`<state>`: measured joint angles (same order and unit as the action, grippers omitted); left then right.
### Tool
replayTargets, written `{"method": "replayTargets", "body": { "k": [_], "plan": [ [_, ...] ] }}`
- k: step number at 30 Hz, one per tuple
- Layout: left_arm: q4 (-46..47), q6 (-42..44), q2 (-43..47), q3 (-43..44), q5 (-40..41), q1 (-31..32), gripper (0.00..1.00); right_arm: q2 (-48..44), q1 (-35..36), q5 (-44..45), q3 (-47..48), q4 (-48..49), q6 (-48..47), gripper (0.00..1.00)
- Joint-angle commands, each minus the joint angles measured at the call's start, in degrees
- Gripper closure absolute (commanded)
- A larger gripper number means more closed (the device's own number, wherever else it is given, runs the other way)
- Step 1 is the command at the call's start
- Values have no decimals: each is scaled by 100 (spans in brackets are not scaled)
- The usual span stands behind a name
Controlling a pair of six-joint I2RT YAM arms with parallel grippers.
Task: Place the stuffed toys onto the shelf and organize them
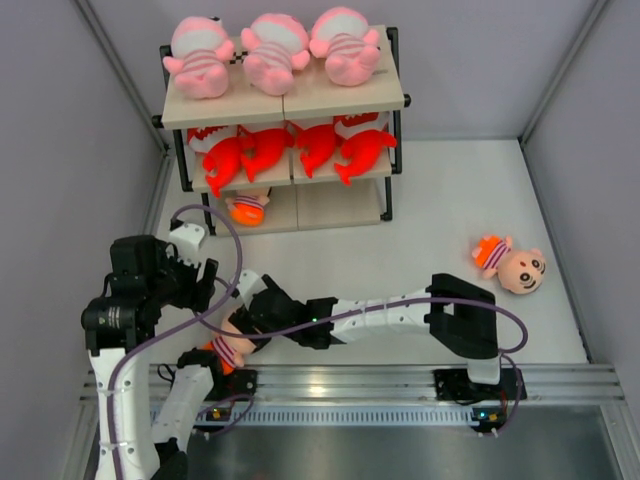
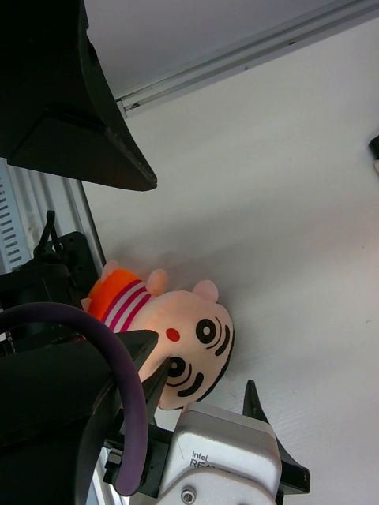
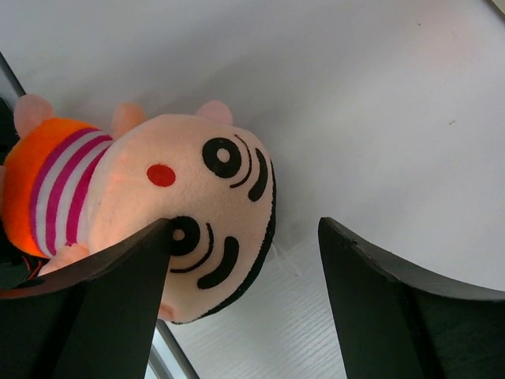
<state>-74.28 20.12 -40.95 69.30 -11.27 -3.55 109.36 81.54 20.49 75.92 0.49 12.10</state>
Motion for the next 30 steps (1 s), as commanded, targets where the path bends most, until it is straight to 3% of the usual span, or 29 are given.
{"method": "replayTargets", "body": {
  "k": [1, 9, 12, 13, 16, 19, 23, 27, 30],
  "plan": [
    [871, 18, -115, -136, 556, -93, 23, -195, 688, -860, 406, 627, -542, 25],
    [871, 62, -115, -232, 389, -102, 23, -153, 794, -1935, 326, 743, -788, 26],
    [819, 132, -115, -250, 275, -102, 23, 94, 715, -2014, 441, 496, -657, 56],
    [793, 159, -115, -250, 91, -93, 23, 85, 619, -2214, 337, 539, -586, 79],
    [652, 404, -98, -276, -435, -93, 24, -378, 329, -2567, -101, 934, -524, 100],
    [476, 913, -106, -259, -1102, -93, 24, -1123, 118, -2471, -576, 935, -1435, 100],
    [72, 1950, -98, -241, -2299, -58, 23, -2312, -129, -2777, -1517, 1216, -3413, 100],
    [-7, 2671, -159, -338, -2977, -23, 21, -3130, -742, -4303, -2028, 1068, -4872, 100],
    [-51, 2936, -247, -294, -3381, -14, 20, -3298, -1069, -5027, -1661, 383, -5796, 100]
  ]
}}
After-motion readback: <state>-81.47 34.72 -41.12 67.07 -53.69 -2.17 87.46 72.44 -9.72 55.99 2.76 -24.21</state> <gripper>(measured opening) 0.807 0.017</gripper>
